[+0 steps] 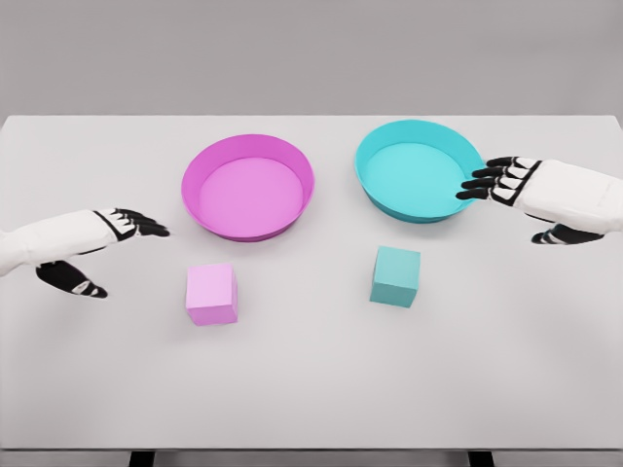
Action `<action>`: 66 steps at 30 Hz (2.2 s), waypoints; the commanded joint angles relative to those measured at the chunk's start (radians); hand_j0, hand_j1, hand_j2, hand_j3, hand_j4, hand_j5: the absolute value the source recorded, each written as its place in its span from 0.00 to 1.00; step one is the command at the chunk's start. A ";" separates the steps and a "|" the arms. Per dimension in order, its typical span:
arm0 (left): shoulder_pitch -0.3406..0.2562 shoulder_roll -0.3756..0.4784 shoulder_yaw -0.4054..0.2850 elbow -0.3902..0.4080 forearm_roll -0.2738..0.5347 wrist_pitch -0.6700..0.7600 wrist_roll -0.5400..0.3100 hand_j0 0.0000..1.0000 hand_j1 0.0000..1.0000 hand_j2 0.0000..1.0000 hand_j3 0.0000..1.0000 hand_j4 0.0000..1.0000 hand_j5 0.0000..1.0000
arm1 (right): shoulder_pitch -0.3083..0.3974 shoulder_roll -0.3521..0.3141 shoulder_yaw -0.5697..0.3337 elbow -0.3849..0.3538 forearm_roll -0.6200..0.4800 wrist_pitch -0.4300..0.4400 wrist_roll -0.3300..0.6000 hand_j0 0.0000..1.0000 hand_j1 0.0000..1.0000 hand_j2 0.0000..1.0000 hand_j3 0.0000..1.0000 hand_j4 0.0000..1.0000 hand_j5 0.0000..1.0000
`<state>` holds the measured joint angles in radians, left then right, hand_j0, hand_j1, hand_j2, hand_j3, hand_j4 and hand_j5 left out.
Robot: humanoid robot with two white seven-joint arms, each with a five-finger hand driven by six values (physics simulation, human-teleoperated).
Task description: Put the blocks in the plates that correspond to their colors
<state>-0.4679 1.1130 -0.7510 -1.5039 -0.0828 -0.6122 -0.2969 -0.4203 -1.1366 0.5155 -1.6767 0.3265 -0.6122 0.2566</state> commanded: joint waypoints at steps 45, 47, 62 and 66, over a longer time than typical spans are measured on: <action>-0.094 -0.237 -0.028 -0.183 -0.350 0.001 -0.226 1.00 1.00 1.00 1.00 1.00 1.00 | -0.948 0.136 1.178 0.078 -0.233 0.001 -0.019 1.00 1.00 1.00 1.00 1.00 1.00; -0.094 -0.239 -0.030 -0.183 -0.350 0.001 -0.226 1.00 1.00 1.00 1.00 1.00 1.00 | -0.946 0.156 1.178 0.092 -0.233 0.001 -0.019 1.00 1.00 1.00 1.00 1.00 1.00; -0.094 -0.243 -0.050 -0.183 -0.350 0.001 -0.226 0.89 0.89 0.89 0.89 0.89 0.89 | -0.887 0.258 1.178 0.147 -0.222 0.001 0.024 1.00 1.00 1.00 1.00 1.00 1.00; -0.095 -0.243 -0.050 -0.183 -0.350 0.001 -0.228 0.73 0.73 0.73 0.73 0.73 0.73 | -0.879 0.262 1.178 0.155 -0.219 0.001 0.026 1.00 1.00 1.00 1.00 1.00 1.00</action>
<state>-0.5630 0.8690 -0.8009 -1.6873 -0.4366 -0.6122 -0.5231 -1.2993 -0.8786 1.6947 -1.5243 0.1123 -0.6121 0.2803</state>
